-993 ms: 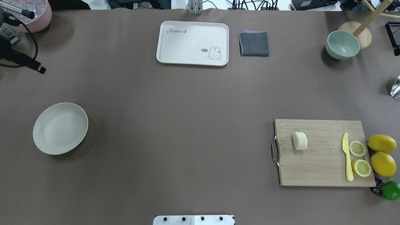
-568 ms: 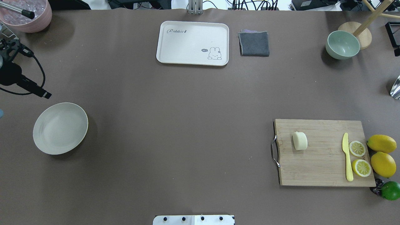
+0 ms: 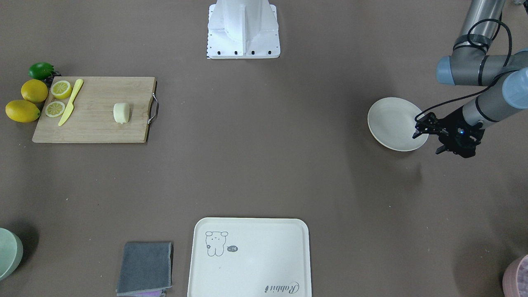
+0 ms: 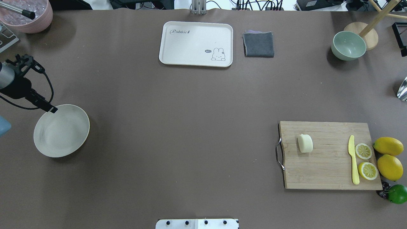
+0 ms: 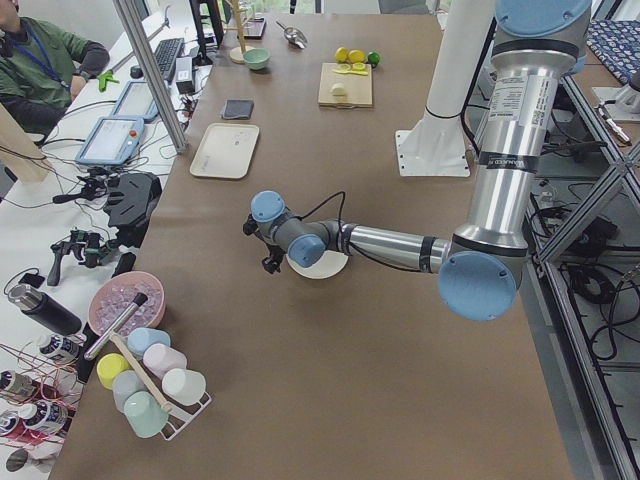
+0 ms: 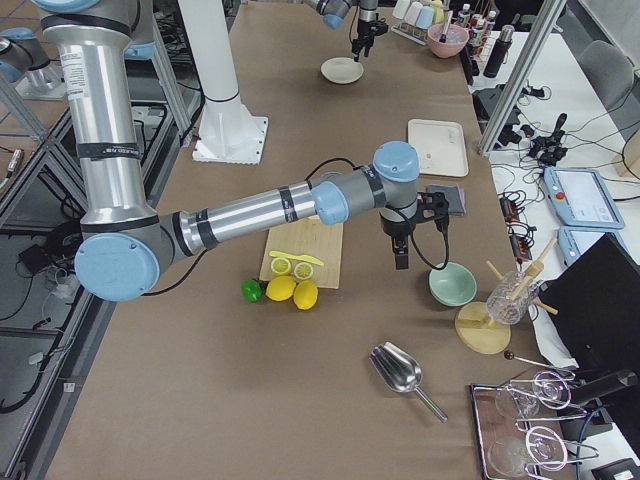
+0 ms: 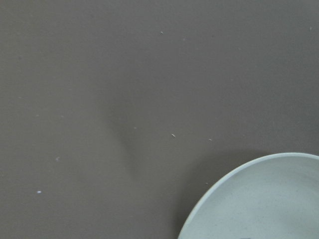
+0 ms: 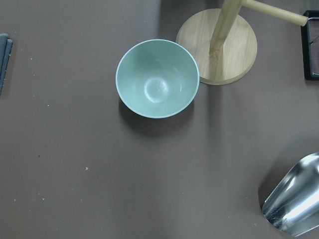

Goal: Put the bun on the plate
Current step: 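Lower the left gripper to the rim of the white plate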

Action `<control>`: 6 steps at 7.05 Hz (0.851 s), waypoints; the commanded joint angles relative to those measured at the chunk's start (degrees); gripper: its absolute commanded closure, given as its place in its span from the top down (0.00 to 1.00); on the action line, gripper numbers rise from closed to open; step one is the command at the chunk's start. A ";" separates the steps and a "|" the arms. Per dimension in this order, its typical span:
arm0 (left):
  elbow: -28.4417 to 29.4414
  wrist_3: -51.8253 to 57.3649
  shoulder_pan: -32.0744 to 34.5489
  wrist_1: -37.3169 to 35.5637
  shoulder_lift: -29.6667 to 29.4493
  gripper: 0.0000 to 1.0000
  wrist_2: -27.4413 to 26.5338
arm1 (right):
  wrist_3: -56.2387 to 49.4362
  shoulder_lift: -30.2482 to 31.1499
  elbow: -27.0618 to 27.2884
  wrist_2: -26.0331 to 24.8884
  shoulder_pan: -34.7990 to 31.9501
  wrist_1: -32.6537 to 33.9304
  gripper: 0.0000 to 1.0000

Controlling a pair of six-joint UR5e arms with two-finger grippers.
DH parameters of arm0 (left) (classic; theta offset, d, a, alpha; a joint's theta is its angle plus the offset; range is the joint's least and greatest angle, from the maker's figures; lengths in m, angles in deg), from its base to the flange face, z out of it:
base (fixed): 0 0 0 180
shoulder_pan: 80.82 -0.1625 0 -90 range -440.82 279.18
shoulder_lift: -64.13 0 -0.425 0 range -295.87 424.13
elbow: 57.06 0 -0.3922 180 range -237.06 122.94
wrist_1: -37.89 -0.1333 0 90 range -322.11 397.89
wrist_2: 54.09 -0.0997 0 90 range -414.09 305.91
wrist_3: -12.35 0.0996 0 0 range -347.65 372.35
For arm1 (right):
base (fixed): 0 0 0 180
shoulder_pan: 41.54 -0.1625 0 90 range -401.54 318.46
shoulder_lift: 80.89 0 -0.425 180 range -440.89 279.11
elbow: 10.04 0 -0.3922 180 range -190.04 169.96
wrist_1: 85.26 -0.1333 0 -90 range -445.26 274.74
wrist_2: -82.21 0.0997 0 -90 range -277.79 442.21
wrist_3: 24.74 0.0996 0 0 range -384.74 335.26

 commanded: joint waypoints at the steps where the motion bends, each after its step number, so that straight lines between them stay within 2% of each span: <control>1: 0.04 0.20 -0.91 0.01 0.08 0.76 -0.10 | 0.00 -0.37 0.00 0.00 0.00 0.00 1.00; 2: 0.65 3.16 -1.08 -0.08 -0.01 0.69 -2.01 | 0.00 -0.37 0.00 0.00 0.00 -0.09 1.00; 3: 1.88 4.76 -2.13 0.09 -0.18 0.67 -2.64 | 0.00 -0.37 0.00 0.09 0.00 -0.09 1.00; 4: 1.71 4.77 -2.14 0.18 -0.36 0.46 -2.47 | 0.00 -0.37 0.09 0.09 0.09 -0.09 1.00; 5: 1.36 4.60 -2.14 0.10 -0.10 0.03 -2.04 | 0.00 -0.37 0.09 0.09 0.09 -0.09 1.00; 6: 0.75 4.68 -2.05 0.18 0.16 0.00 -1.77 | 0.00 -0.45 0.09 0.09 0.09 -0.09 1.00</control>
